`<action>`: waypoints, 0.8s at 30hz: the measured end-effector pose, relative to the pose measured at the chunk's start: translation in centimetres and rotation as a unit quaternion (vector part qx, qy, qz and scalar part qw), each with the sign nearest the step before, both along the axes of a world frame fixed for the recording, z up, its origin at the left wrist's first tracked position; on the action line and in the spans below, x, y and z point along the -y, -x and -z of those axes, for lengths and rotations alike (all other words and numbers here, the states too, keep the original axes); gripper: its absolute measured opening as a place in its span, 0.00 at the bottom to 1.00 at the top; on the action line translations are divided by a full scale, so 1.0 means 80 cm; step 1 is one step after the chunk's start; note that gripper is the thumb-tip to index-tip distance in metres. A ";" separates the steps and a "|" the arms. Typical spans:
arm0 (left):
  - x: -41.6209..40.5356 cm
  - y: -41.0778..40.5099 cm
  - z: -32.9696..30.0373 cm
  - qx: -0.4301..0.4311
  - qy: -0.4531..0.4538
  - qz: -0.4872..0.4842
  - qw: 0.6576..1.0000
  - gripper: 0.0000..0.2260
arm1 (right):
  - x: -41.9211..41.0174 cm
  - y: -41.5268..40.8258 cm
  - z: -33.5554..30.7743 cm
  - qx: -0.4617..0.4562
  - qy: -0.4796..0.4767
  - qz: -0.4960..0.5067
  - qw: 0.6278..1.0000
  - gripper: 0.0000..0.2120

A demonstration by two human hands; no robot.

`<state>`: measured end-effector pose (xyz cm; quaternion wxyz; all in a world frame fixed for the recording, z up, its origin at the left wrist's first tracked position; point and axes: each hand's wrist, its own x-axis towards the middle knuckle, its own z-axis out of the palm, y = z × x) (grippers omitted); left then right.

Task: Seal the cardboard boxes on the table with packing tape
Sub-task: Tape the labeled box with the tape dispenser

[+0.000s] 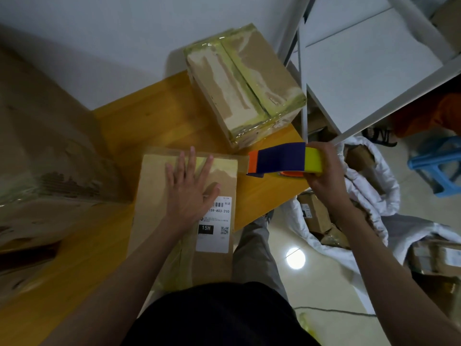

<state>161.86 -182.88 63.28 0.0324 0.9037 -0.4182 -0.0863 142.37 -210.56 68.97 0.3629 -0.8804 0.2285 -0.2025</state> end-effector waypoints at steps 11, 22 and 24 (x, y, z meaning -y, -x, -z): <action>0.000 0.001 0.001 -0.005 0.013 0.001 1.000 0.34 | -0.015 0.012 0.031 -0.146 0.203 -0.013 0.968 0.34; 0.060 0.008 -0.010 -0.008 -0.010 0.173 0.985 0.25 | -0.026 0.019 0.036 -0.122 0.076 0.067 0.987 0.34; 0.072 0.002 -0.014 0.003 -0.011 0.198 0.980 0.21 | -0.030 0.014 0.034 -0.105 0.073 0.076 0.989 0.31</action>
